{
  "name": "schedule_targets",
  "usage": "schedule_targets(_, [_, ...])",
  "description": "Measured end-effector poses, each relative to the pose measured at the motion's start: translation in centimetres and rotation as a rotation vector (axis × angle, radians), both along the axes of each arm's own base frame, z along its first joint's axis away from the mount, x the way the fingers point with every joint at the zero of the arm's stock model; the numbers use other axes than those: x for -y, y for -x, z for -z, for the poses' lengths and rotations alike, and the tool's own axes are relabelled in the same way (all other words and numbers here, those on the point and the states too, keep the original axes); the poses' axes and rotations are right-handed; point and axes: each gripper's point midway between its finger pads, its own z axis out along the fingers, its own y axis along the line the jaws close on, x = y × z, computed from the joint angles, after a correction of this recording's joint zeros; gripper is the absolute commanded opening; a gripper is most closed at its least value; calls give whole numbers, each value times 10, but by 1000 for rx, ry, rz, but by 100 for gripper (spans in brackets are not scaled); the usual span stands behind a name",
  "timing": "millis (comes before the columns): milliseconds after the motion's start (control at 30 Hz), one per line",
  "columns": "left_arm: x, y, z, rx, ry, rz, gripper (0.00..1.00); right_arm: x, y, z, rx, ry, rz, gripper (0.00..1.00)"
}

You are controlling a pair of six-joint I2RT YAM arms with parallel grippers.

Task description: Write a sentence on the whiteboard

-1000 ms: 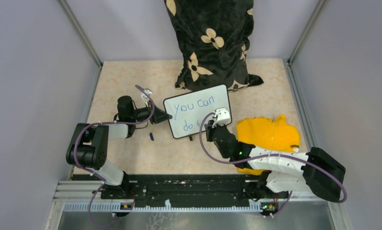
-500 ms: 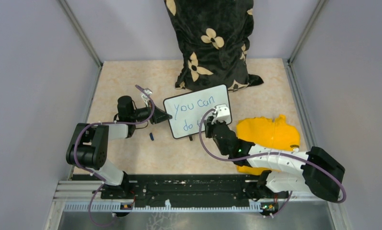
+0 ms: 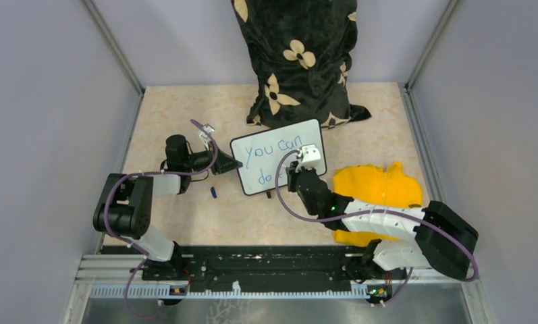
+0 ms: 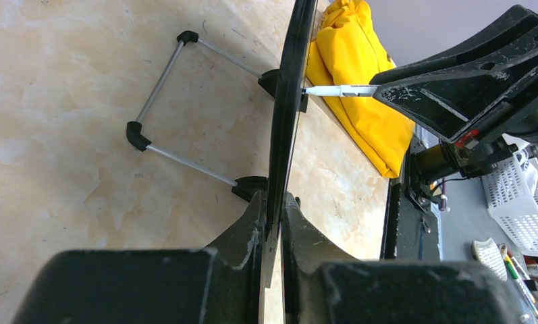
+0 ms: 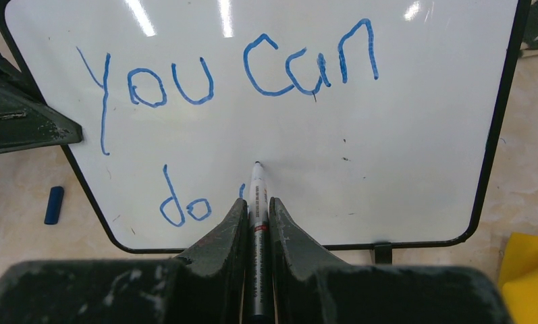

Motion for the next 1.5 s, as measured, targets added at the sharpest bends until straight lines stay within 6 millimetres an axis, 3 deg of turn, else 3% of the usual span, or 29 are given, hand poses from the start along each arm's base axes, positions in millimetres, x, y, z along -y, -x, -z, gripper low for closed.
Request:
schedule_targets(567, [1, 0, 0, -1, -2, 2, 13, 1, -1, 4, -13, -14, 8, 0])
schedule_targets(1500, [1, 0, 1, 0, -4, 2, 13, 11, 17, 35, -91, -41, -8, 0])
